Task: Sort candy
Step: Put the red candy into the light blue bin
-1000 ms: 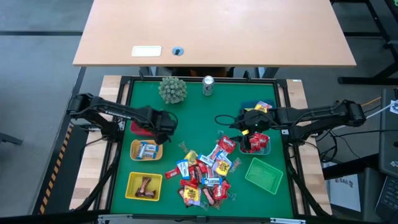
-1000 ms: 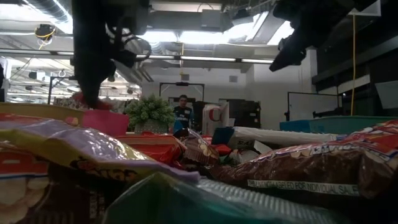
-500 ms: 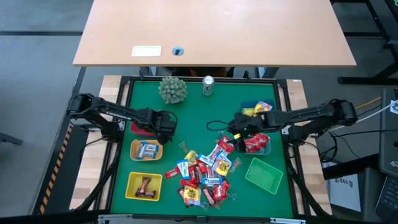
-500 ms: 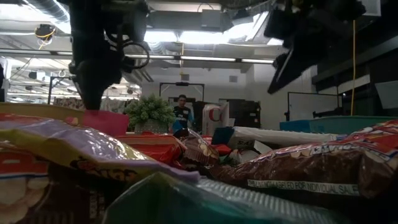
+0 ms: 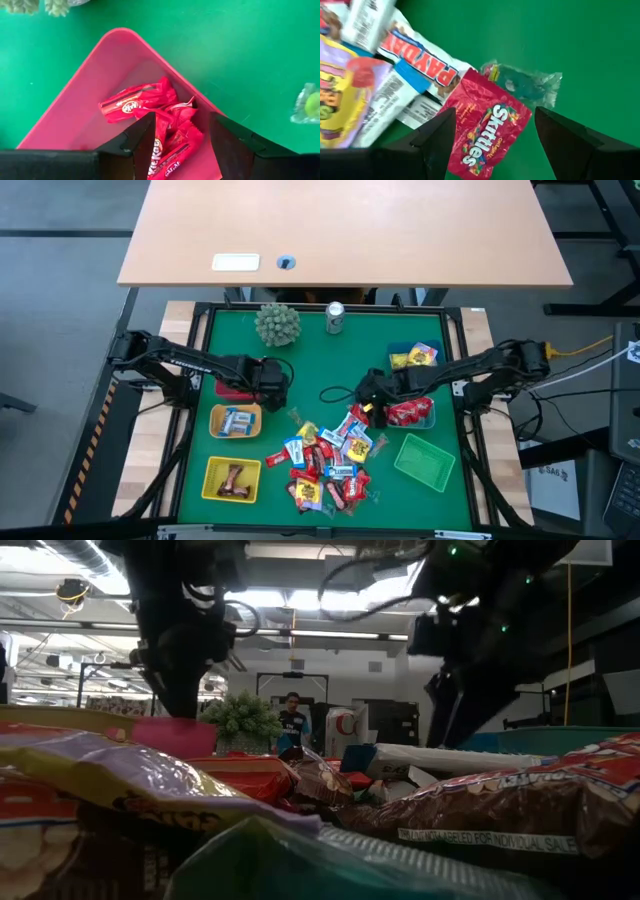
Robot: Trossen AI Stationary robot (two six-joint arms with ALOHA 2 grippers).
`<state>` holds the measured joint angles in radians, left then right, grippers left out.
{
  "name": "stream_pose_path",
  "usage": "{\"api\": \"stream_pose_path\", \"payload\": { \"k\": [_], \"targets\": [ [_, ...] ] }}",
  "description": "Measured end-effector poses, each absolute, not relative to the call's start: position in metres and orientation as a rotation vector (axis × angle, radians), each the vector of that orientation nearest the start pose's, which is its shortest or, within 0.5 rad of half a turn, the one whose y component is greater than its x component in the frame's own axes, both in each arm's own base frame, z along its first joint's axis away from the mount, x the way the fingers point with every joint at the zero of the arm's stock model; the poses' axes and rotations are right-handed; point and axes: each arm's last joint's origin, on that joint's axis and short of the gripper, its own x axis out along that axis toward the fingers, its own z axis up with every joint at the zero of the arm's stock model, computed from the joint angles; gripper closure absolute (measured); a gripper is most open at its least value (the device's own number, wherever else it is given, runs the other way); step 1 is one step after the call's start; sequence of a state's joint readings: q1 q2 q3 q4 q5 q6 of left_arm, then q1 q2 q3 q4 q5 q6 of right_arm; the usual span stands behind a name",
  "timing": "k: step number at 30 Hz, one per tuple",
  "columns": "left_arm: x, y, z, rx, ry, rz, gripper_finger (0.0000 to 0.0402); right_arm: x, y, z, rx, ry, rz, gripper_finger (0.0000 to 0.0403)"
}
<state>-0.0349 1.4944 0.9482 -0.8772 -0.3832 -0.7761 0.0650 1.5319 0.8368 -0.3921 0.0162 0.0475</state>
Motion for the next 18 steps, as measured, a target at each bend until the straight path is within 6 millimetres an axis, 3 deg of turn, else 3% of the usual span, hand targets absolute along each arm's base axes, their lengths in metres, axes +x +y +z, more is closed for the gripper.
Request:
{"api": "stream_pose_path", "payload": {
  "k": [8,18],
  "targets": [
    [0.256,0.002,0.197,-0.348,1.178,0.791,0.0232,0.287,0.018,0.146,-0.006,1.171,0.016,0.0133],
    [0.253,-0.003,0.209,-0.337,1.156,0.742,0.0232,0.291,0.020,0.138,0.033,1.180,0.071,0.0141]
  ]
}}
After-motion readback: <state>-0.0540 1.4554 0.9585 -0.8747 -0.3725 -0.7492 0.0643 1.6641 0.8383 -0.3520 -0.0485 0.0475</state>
